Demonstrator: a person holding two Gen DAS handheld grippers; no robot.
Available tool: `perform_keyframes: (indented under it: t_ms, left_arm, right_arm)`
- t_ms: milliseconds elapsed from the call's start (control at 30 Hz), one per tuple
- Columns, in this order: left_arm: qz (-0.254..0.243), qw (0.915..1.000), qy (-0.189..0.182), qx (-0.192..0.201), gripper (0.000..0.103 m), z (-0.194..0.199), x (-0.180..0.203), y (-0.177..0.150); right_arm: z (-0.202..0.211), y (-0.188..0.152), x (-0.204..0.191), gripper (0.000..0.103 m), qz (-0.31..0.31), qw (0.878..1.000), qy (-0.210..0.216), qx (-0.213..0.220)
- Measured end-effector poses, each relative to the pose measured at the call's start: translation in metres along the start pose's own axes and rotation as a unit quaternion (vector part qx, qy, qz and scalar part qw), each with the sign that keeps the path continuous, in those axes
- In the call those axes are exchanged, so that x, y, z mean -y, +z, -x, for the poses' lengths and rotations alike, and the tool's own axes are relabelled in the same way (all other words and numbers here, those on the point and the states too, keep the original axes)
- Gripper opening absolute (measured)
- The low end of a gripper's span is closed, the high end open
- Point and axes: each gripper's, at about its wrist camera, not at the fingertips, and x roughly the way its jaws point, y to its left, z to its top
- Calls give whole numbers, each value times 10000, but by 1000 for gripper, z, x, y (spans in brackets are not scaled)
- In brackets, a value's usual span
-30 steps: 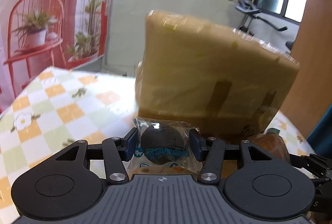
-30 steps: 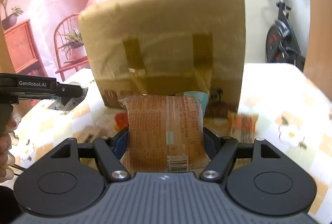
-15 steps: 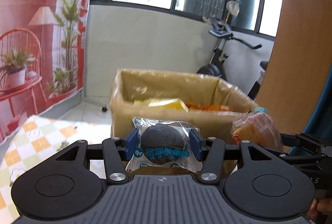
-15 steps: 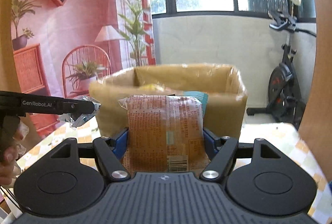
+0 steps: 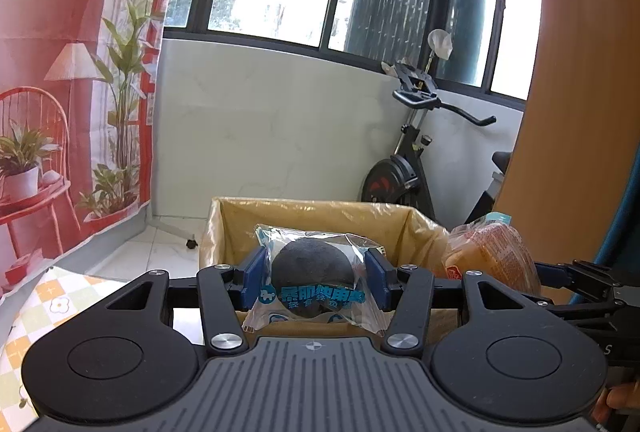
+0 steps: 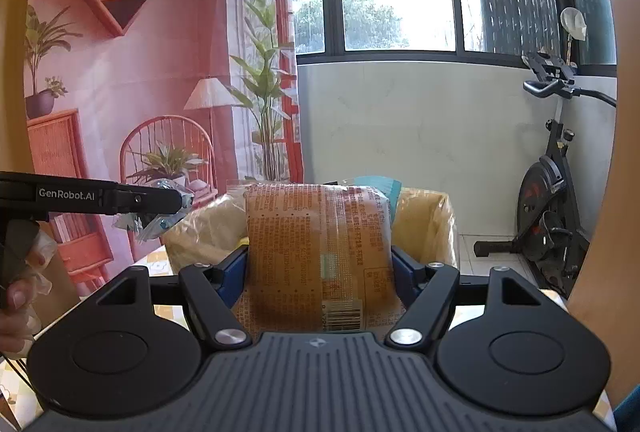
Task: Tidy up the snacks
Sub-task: 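Lift both snacks and carry them over the cardboard box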
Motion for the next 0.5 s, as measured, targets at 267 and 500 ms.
perform_keyframes:
  t_ms: [267,500]
  left_arm:
    - [-48,10000,-24,44,56,-14,1,13]
    - [-13,10000,-80,-35,56,-31,-3,26]
  right_arm:
    - [-13,19,7,73,90,9999,20,93]
    - [-37,29,19,73,63,10000,55,20]
